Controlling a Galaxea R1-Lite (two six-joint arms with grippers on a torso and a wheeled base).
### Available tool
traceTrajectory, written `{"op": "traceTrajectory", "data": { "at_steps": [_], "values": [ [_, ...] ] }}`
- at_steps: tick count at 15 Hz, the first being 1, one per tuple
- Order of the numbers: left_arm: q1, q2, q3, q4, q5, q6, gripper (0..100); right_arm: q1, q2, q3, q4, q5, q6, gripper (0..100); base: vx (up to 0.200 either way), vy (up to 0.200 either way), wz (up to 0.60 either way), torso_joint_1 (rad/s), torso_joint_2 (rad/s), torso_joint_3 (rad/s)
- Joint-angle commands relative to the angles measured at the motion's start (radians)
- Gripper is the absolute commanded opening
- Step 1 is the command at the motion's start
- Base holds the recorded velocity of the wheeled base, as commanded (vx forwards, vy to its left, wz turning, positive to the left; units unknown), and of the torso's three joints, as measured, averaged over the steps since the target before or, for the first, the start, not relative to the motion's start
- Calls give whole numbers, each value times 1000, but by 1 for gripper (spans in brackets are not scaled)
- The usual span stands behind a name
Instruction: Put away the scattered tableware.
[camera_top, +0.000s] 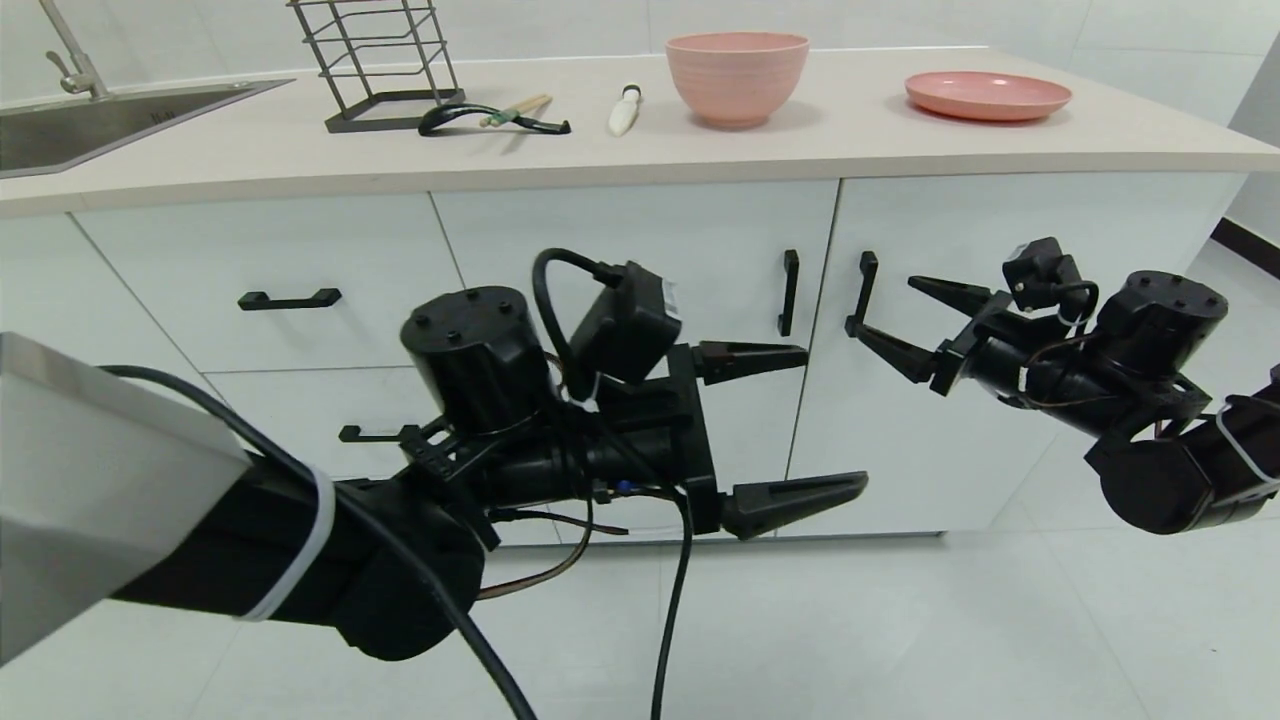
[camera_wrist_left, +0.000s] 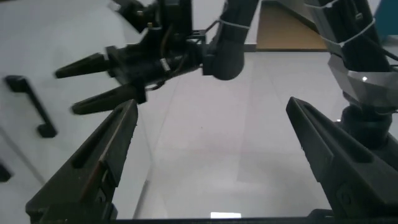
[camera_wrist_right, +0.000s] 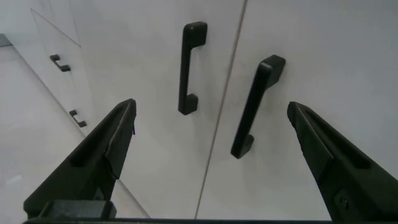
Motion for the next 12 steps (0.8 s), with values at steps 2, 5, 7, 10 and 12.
{"op": "traceTrajectory", "data": {
  "at_steps": [2,5,7,10,12],
  "values": [
    [-43,77,-74,5,2,1,100,-2,27,-27,-5,30,-2,100,0,0,0,0,0,0],
    [-26,156,-226,31,0,-1,100,-21,95,-71,-11,85,-13,100,0,0,0,0,0,0],
    [-21,188,-298,45,23,-1,100,-18,144,-143,-14,86,-13,100,0,0,0,0,0,0],
    [-20,186,-301,45,32,-1,100,-7,165,-185,-15,114,-17,100,0,0,0,0,0,0],
    [-15,214,-302,39,40,-1,100,-5,194,-219,-31,123,-17,100,0,0,0,0,0,0]
  ]
}}
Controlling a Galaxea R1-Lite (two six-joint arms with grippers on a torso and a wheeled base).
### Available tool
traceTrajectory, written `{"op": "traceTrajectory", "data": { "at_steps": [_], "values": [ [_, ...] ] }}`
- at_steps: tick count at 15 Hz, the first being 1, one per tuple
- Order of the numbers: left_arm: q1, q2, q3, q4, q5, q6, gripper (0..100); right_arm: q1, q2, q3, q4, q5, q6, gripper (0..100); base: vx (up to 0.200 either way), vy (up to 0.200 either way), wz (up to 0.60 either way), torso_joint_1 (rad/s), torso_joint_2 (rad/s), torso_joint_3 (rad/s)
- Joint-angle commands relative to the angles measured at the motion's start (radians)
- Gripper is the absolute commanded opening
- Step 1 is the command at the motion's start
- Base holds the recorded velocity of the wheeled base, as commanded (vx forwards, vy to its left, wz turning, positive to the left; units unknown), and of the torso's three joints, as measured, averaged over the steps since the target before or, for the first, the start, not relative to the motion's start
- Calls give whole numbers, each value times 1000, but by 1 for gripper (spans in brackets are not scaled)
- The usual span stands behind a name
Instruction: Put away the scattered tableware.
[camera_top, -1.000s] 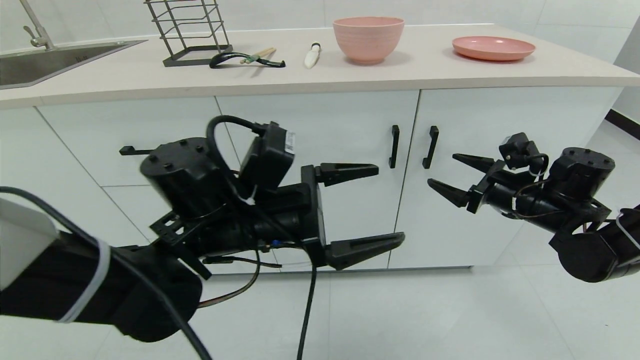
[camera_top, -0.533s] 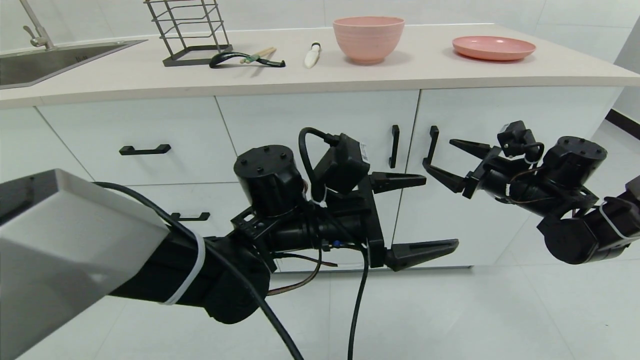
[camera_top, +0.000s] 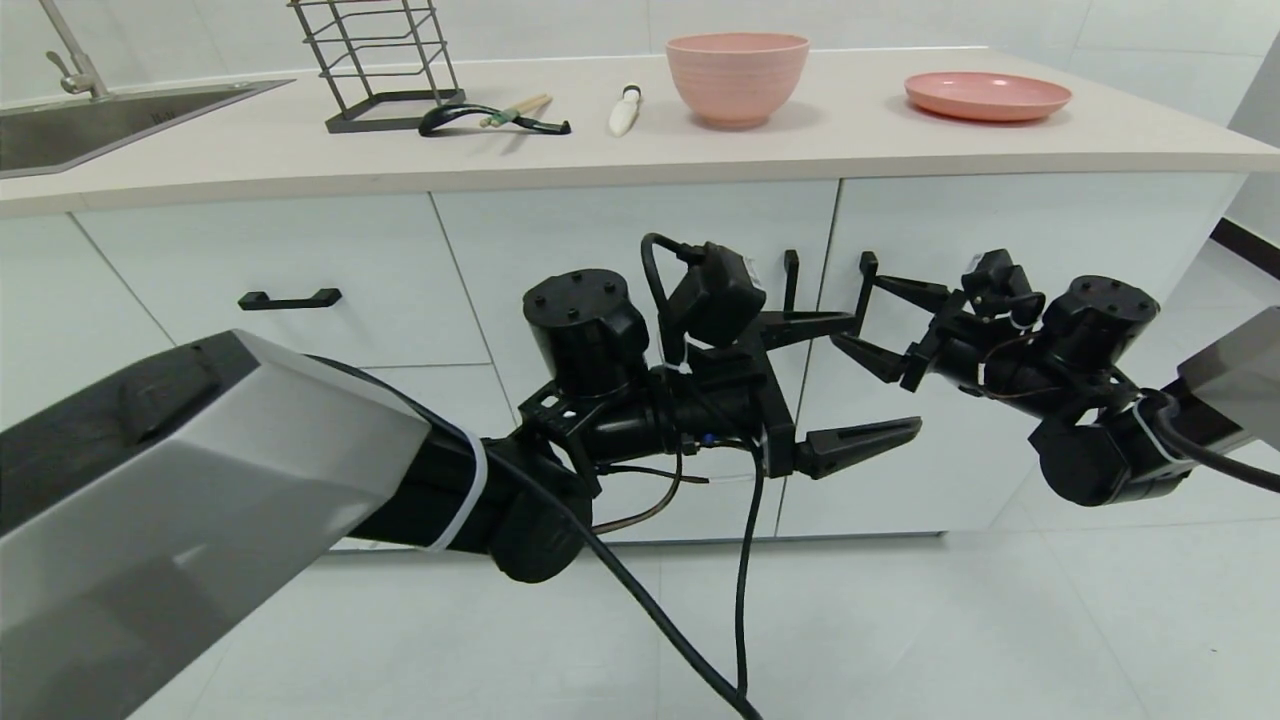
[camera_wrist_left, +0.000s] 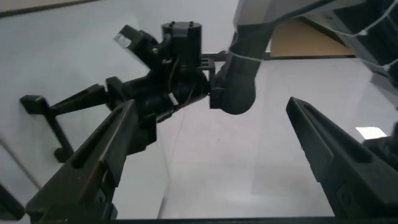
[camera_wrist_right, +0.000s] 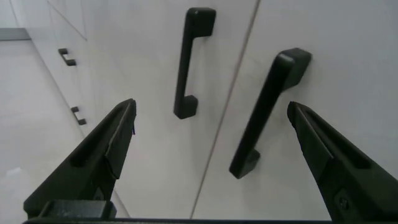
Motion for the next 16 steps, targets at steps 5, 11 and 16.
{"op": "traceTrajectory", "data": {
  "at_steps": [5,11,16],
  "values": [
    [0,57,-11,-45,147,0,100,24,35,-12,-26,17,7,100,0,0,0,0,0,0],
    [9,91,-82,-74,191,-10,100,21,107,-87,-26,51,11,100,0,0,0,0,0,0],
    [25,119,-126,-76,197,-10,100,23,101,-92,-40,112,23,100,0,0,0,0,0,0]
  ]
}}
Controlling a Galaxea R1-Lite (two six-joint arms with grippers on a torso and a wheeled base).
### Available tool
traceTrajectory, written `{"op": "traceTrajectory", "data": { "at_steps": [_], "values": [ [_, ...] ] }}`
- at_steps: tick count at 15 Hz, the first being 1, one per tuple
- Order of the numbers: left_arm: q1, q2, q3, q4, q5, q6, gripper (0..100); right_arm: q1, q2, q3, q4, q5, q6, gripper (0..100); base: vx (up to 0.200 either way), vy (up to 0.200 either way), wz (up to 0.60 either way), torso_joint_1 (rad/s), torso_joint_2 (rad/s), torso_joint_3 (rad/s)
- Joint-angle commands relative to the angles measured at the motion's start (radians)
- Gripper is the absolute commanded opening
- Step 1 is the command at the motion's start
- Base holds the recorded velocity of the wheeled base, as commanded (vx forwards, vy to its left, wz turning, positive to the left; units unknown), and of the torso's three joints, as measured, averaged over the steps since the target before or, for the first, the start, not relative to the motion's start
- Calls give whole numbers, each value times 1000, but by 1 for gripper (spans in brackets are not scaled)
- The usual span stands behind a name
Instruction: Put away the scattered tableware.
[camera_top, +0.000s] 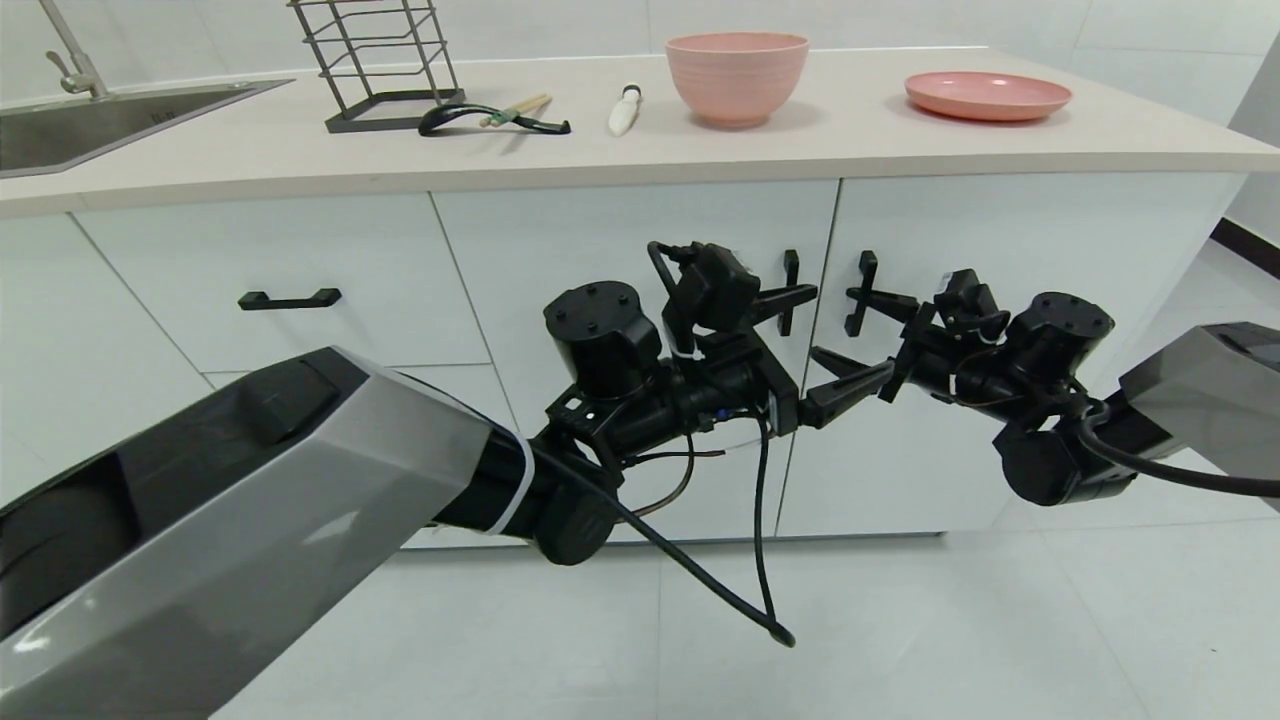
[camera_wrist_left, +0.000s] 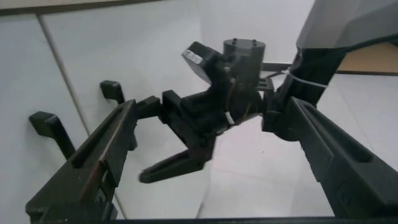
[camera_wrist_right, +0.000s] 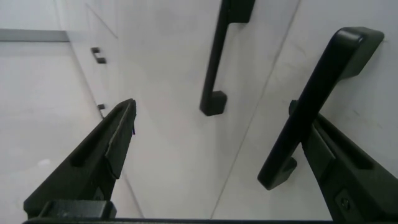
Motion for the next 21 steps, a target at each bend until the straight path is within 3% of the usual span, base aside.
{"op": "traceTrajectory", "data": {
  "at_steps": [1,5,11,14,16,17,21],
  "values": [
    [5,18,-38,0,1,0,100,3,-32,41,-12,71,10,100,0,0,0,0,0,0],
    [16,94,-121,-2,-1,1,100,1,-164,275,-14,173,5,100,0,0,0,0,0,0],
    [7,166,-228,-20,-10,1,100,1,-391,640,-14,193,-30,100,0,0,0,0,0,0],
    [-64,181,-225,-81,-16,-3,100,1,-455,707,-14,189,-48,100,0,0,0,0,0,0],
    [-107,199,-229,-112,-27,-43,100,0,-478,730,-14,189,-65,100,0,0,0,0,0,0],
    [-113,212,-243,-112,-25,-66,100,1,-495,744,-14,189,-67,100,0,0,0,0,0,0],
    [-141,238,-271,-160,-19,-85,100,-20,-556,804,-12,132,-67,100,0,0,0,0,0,0]
  ]
}}
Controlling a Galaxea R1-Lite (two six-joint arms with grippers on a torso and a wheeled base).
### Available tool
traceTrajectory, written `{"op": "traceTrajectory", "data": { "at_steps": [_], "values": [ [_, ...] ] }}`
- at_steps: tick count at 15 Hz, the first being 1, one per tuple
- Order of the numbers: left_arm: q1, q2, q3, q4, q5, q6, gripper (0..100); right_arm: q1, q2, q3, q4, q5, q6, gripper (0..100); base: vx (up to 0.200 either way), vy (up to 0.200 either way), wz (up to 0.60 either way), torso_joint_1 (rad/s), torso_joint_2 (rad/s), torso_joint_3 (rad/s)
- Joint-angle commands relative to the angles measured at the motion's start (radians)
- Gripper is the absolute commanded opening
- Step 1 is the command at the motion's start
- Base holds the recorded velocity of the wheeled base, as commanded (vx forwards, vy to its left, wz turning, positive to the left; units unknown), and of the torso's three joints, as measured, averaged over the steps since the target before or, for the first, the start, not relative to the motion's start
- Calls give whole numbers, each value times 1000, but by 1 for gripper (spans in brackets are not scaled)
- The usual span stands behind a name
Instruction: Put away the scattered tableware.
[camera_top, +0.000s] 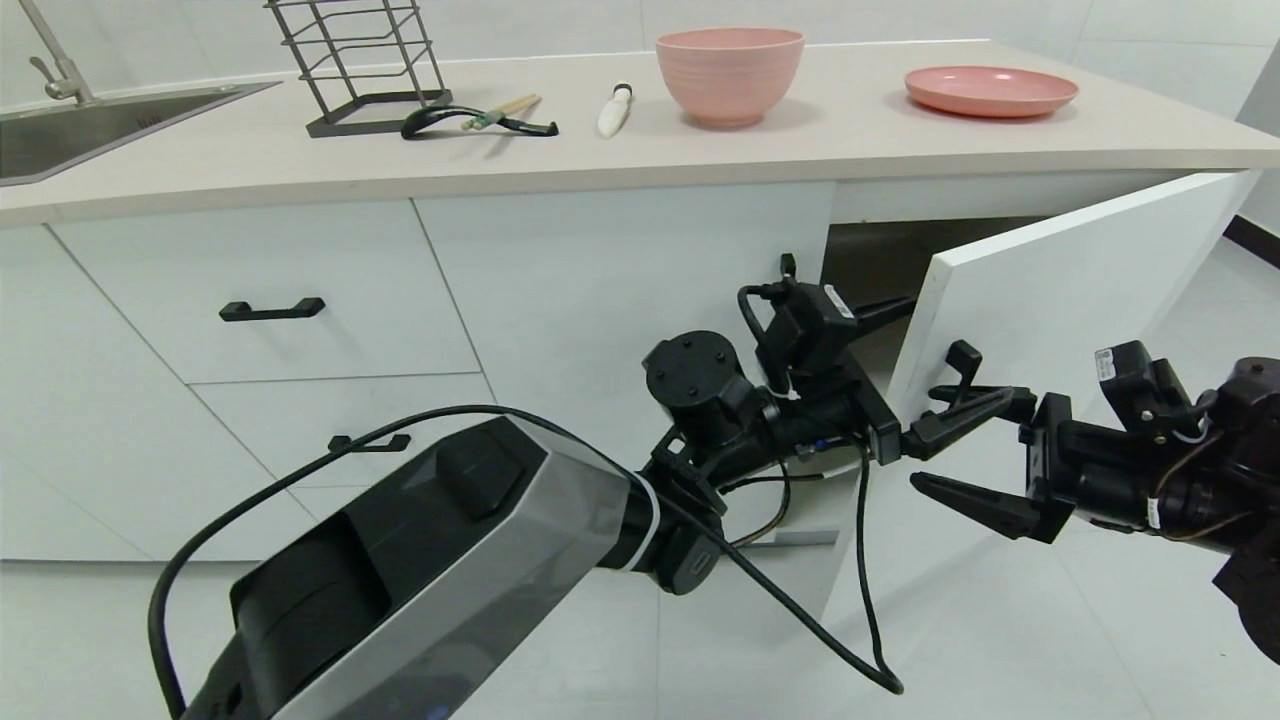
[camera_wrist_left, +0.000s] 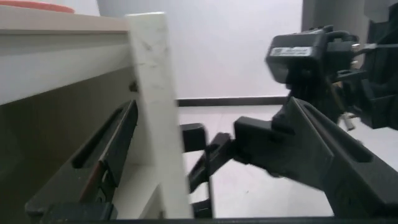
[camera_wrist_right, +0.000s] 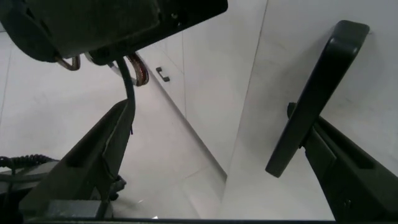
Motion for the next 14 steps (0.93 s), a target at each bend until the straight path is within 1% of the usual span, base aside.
{"op": "traceTrajectory", "data": {
  "at_steps": [1,3,4,6,8,9,12,14],
  "values": [
    [-32,12,3,-5,0,-18,100,-33,-48,28,-13,-28,-1,100,0,0,0,0,0,0],
    [-80,16,-1,4,4,-46,100,-73,-53,52,-12,-32,-1,100,0,0,0,0,0,0],
    [-95,14,-1,17,4,-46,100,-96,-59,69,-9,-32,-1,100,0,0,0,0,0,0],
    [-109,11,-6,41,4,-46,100,-181,-63,123,-9,-32,-4,100,0,0,0,0,0,0],
    [-109,12,-7,43,4,-46,100,-273,-63,137,-7,-32,-16,100,0,0,0,0,0,0],
    [-107,17,-9,43,6,-47,100,-302,-63,135,-7,-31,-16,100,0,0,0,0,0,0],
    [-109,39,-36,55,6,-47,100,-314,-57,135,-6,-32,-16,100,0,0,0,0,0,0],
    [-109,62,-87,76,6,-47,100,-313,-54,140,-6,-32,-18,100,0,0,0,0,0,0]
  ]
}}
